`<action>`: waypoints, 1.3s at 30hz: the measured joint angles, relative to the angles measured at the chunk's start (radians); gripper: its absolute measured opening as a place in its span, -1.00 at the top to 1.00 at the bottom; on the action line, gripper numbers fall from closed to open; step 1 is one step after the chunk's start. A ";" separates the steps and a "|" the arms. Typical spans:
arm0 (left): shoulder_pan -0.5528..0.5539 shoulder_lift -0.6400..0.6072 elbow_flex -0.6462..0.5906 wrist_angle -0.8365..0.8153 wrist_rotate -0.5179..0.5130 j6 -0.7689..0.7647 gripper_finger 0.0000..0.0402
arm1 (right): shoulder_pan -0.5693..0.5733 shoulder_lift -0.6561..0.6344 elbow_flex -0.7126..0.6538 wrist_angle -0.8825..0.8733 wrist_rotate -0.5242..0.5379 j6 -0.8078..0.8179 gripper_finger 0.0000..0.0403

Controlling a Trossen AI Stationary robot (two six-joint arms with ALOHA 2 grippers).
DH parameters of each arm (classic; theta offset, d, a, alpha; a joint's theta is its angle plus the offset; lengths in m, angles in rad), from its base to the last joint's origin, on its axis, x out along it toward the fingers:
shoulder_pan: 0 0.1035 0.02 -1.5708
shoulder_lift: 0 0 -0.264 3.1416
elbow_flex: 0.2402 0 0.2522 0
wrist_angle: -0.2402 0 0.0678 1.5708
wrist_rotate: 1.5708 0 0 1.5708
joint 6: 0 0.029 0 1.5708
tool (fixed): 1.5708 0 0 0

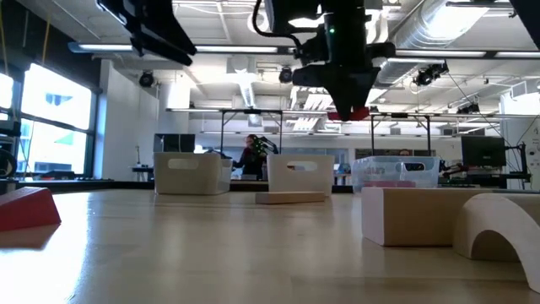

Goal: Sort & place blocks by color
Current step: Put the red block into the transparent bin

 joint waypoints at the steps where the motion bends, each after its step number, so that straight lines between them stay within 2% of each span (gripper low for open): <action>1: 0.010 0.014 0.000 0.015 0.014 0.008 -0.09 | -0.003 -0.004 0.000 -0.002 0.007 -0.006 0.49; 8: 0.095 0.106 0.000 0.120 0.079 0.029 -0.09 | -0.049 -0.017 0.000 -0.003 0.044 -0.036 0.49; 13: 0.148 0.142 0.000 0.208 0.188 0.018 -0.09 | -0.082 -0.024 0.000 -0.003 0.066 -0.104 0.49; 18: 0.181 0.181 0.000 0.303 0.255 0.018 -0.09 | -0.138 -0.026 0.000 -0.003 0.078 -0.183 0.49; 27: 0.209 0.270 0.000 0.418 0.317 0.017 -0.09 | -0.254 -0.027 0.000 -0.003 0.083 -0.341 0.49; 35: 0.208 0.332 0.000 0.464 0.321 0.018 -0.09 | -0.328 -0.030 -0.001 -0.002 0.089 -0.465 0.49; 39: 0.210 0.355 0.000 0.487 0.317 0.018 -0.09 | -0.343 -0.092 -0.068 0.000 0.104 -0.472 0.49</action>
